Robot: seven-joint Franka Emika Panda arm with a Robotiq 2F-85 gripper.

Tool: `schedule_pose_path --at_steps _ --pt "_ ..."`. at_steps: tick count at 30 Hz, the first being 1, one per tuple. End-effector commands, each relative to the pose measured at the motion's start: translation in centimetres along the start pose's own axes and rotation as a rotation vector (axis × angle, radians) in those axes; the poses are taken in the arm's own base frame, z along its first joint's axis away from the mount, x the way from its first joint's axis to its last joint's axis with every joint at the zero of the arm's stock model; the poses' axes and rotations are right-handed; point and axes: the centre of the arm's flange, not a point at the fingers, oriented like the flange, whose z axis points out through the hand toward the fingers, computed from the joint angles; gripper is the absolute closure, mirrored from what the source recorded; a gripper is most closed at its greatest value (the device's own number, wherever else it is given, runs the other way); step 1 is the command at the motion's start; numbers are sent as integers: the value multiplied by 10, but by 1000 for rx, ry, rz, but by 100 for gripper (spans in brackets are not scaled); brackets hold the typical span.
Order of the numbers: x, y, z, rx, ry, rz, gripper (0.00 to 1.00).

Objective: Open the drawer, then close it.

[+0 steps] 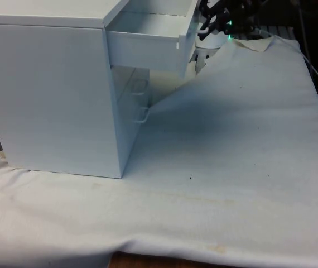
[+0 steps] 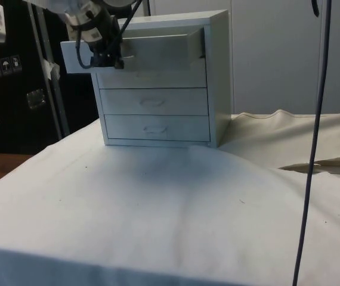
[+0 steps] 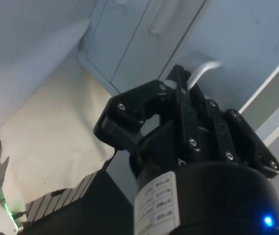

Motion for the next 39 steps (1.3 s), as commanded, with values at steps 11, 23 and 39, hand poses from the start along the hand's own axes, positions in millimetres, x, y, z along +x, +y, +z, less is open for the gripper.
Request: schedule_pose_path --at_steps 11,23,39 --pt "0 -15 -10 -21 -3 4 100" --pt "0 -17 -10 -16 -3 4 71" --pt "-2 -33 -19 -19 0 6 0"
